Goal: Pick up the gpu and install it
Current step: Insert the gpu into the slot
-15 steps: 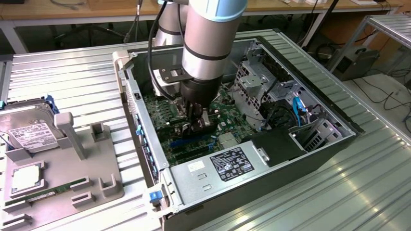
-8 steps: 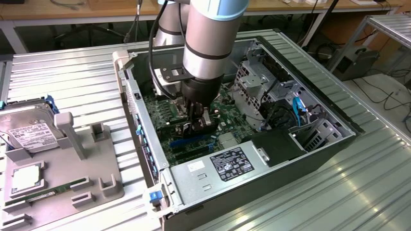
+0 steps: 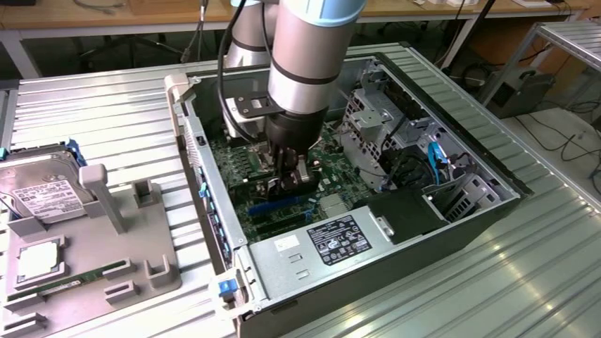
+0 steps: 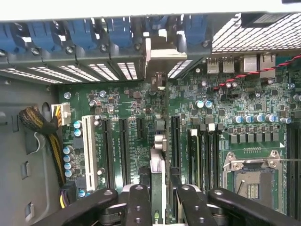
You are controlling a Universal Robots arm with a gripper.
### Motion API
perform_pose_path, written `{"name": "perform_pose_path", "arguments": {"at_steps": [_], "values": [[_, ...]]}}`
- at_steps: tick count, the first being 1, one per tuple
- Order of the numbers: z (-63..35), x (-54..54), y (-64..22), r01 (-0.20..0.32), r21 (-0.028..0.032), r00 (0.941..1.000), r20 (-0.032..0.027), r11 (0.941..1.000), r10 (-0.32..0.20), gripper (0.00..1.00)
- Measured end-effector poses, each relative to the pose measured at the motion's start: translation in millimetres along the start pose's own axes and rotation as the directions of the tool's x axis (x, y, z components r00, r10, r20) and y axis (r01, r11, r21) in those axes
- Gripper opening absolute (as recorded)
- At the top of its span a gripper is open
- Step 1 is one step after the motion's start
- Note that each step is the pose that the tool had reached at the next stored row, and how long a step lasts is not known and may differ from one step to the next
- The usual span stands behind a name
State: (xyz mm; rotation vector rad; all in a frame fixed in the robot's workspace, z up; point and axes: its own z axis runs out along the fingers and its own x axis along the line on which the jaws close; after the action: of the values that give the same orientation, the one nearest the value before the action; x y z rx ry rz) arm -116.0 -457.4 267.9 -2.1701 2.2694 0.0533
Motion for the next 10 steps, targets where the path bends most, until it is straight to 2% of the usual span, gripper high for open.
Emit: {"name": "perform_pose_path", "arguments": {"at_steps": [2, 9, 10], "values": [[-0.6, 0.0, 0.0, 0.0, -0.0024, 1.0, -0.0009, 1.0, 0.0, 0.26], [-0.6, 3.7, 0.0, 0.013, -0.0053, 0.9998, -0.0169, 0.9999, -0.013, 0.26], [-0.2, 3.9, 0.2, 0.015, -0.0054, 0.9997, -0.0171, 0.9999, -0.015, 0.26]]}}
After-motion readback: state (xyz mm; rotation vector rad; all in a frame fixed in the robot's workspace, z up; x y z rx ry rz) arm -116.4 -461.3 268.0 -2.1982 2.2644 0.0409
